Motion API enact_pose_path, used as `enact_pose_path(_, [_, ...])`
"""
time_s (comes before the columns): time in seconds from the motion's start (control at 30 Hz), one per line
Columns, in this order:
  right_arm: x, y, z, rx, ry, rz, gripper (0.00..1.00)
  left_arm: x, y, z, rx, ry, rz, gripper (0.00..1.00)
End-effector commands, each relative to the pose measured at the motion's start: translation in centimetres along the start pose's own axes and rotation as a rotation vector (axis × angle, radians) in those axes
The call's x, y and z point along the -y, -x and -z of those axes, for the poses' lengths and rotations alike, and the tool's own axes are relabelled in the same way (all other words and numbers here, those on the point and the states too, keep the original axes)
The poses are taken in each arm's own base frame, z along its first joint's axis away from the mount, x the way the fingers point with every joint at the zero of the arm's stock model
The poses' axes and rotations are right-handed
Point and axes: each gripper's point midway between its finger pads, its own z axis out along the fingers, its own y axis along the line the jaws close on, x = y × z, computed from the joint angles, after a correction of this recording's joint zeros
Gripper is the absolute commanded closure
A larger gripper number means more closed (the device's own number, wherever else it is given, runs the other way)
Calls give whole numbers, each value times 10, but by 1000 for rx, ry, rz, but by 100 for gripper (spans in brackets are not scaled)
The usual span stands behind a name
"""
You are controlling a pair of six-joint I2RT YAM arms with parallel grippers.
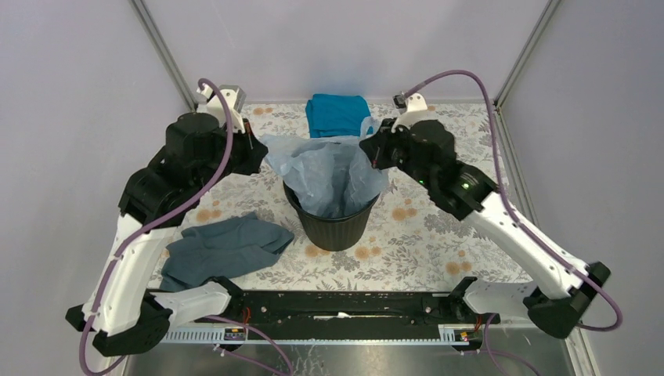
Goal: Put the trash bags into the trash bin
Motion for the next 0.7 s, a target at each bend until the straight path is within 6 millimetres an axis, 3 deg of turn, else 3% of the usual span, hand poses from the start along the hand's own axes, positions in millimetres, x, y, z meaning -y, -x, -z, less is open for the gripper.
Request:
enact_pose_path(0.0, [-60, 5, 61, -60, 362, -37, 100, -18, -3, -1, -43, 126, 48, 98])
enact_pose_path(0.07, [-61, -1, 67, -53, 388, -82, 100, -15, -2, 2, -36, 118, 82, 81])
enact_pose_path(0.2, [-61, 4, 72, 2, 403, -113, 100, -11, -7, 13, -49, 103, 162, 60])
enact_pose_path(0.3, [-65, 8, 72, 25, 430, -102, 100, -6, -19, 23, -91, 86, 239, 27])
enact_pose_path(0.4, [-68, 3, 69, 15, 455, -80, 100, -3, -28, 34, -122, 80, 320, 2])
enact_pose_path(0.53, [-65, -4, 66, 18, 454, -66, 100, 10, -30, 45, -121, 22, 458, 1])
enact_pose_path(0.6, [-64, -7, 67, 22, 458, -69, 100, 24, -27, 50, -87, -67, 540, 1])
enact_pose_path(0.67, [-64, -7, 70, 29, 466, -76, 100, 45, -29, 41, -90, -192, 616, 1])
